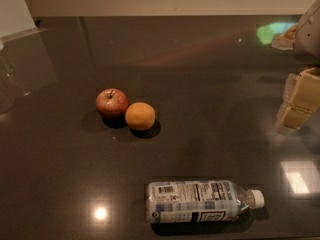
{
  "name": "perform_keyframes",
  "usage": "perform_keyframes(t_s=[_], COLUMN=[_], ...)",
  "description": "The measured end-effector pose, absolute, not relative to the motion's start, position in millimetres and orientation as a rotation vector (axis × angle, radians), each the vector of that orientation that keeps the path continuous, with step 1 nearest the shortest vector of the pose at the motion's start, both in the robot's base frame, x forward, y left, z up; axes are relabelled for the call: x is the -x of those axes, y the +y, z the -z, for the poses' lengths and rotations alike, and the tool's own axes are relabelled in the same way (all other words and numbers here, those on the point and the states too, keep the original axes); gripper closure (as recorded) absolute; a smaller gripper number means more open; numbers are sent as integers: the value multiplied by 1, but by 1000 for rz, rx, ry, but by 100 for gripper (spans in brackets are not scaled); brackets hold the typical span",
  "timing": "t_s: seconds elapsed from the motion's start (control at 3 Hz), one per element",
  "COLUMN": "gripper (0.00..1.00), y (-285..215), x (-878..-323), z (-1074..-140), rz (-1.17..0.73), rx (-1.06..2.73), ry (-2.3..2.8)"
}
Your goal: Place blue plastic bottle upright
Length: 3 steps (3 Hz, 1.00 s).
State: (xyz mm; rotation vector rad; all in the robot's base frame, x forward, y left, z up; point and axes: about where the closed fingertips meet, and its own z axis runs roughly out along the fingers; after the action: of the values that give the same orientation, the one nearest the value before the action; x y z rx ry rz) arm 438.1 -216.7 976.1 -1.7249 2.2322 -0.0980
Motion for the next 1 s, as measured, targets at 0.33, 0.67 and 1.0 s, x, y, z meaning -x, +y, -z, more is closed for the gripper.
perform_keyframes(t_s=[0.33, 0.67, 1.0], gripper=[0, 0, 0], y=[-216, -214, -213], x=[-438, -427, -401], z=[-977, -976, -972], rz=[99, 82, 46], rx=[1724, 1737, 1773], ry=[2231, 2222, 2217])
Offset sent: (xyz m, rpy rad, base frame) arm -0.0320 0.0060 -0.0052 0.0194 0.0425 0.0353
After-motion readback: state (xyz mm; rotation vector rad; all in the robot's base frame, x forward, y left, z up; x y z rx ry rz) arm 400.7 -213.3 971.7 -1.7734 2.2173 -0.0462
